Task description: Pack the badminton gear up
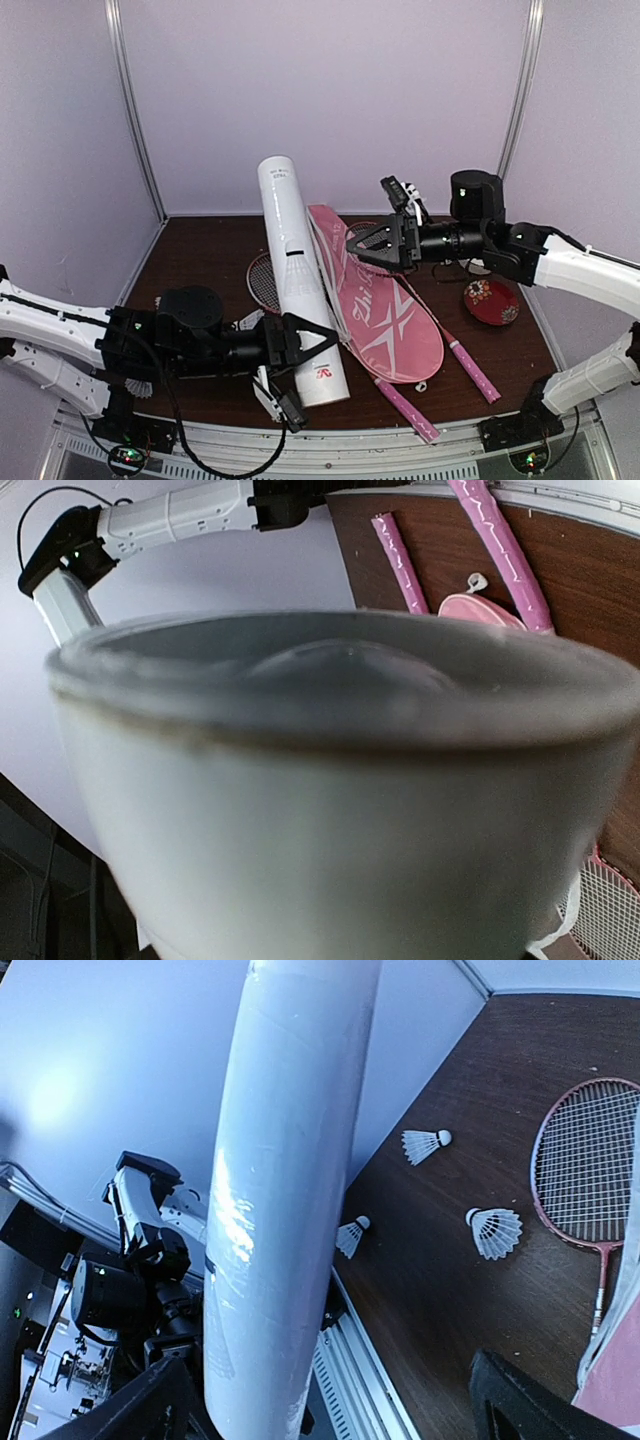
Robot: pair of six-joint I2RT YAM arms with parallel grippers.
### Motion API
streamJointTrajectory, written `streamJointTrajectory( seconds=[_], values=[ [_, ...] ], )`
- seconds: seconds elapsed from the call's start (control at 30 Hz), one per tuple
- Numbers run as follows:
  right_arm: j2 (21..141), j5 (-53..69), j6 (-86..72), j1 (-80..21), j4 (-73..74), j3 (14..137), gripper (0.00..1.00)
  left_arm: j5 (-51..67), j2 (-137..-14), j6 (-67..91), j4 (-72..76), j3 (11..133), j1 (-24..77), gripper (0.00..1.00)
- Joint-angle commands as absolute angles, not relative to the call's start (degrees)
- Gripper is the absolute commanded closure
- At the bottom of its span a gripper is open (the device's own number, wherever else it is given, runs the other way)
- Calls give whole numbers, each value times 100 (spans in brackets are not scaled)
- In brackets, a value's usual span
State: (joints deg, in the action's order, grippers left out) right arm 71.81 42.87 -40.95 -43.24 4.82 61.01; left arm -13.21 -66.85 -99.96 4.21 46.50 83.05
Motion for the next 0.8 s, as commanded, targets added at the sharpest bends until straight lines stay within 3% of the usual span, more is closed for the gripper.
streamJointTrajectory(
  seconds=[0.0, 0.3, 0.53, 0.77],
  values=[
    [7401, 4703, -4192, -4713, -70, 6371, 0, -1211, -6750, -10435, 1009, 4636, 8497, 38],
    [7930, 4956, -4701, -5179, -882, 6603, 0, -1254, -7155, -10626, 1273, 4776, 8707, 36],
    [8304, 5146, -5891, -5379, -2887, 6108, 2, -1286, -7307, -10787, 1490, 4764, 8790, 36],
    [8330, 5002, -5353, -5401, -2232, 6049, 1, -1328, -7291, -10873, 1545, 4738, 8849, 36]
  ],
)
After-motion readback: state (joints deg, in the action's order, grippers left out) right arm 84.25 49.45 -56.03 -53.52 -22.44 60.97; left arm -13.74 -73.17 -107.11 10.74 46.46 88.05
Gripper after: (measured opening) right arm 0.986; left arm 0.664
